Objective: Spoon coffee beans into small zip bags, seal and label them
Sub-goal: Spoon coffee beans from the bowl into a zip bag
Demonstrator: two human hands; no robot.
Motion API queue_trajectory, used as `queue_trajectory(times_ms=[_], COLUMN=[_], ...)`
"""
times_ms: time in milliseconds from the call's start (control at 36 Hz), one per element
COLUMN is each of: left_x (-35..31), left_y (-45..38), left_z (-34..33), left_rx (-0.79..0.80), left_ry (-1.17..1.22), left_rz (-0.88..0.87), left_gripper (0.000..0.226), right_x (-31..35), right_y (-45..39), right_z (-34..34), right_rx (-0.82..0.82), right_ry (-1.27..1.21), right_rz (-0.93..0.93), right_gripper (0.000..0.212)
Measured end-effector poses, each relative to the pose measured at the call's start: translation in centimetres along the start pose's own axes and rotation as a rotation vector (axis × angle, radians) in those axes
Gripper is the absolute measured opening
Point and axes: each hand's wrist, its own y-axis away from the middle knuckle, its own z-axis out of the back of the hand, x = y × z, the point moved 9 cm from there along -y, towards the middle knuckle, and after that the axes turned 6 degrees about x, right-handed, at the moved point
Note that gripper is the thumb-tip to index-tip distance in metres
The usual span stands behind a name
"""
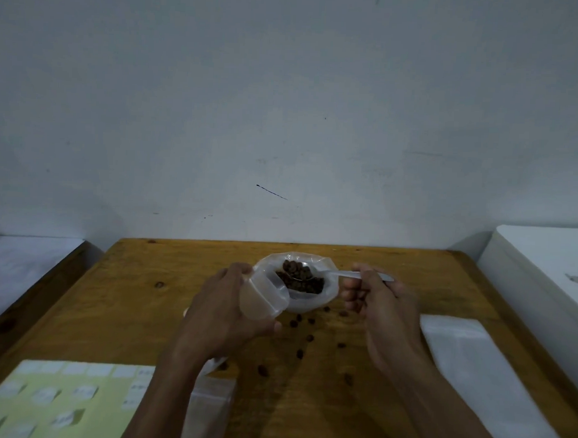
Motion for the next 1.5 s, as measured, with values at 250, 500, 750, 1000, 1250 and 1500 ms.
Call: queue_trajectory(times_ms=[250, 500, 750, 1000, 1250, 1500], left_x=[-0.5, -0.4, -0.4, -0.2, -0.8, -0.7], left_y=[-0.4, -0.1, 0.4, 0.7, 0.1, -1.0], left_z=[-0.2, 0.4, 1.3, 1.8, 2.0, 1.8], left_rx=[0.003, -0.016, -0.038, -0.045, -0.048, -0.025], left_ry=[0.061, 0.096, 0.145, 0.180, 0.107, 0.021], left_rz=[-0.016, -0.014, -0.029, -0.041, -0.056, -0.034], left_gripper=[0.100, 0.100, 0.092, 0.092, 0.089, 0.092], right_x=[3.5, 5.5, 0.4, -4.5, -2.5, 3.6], right_y=[2.9, 2.5, 0.9, -0.5, -1.2, 0.0], right_z=[-3.6, -2.7, -2.4, -0.8, 0.7, -1.8], right_rx=[0.236, 0.091, 0.083, -0.060, -0.071, 0.070], right_ry=[0.324, 0.621, 0.818, 0.186, -0.023, 0.000], right_rz=[0.217, 0.515, 0.478, -0.094, -0.072, 0.111], right_gripper=[0.018, 0.017, 0.017, 0.016, 0.016, 0.018])
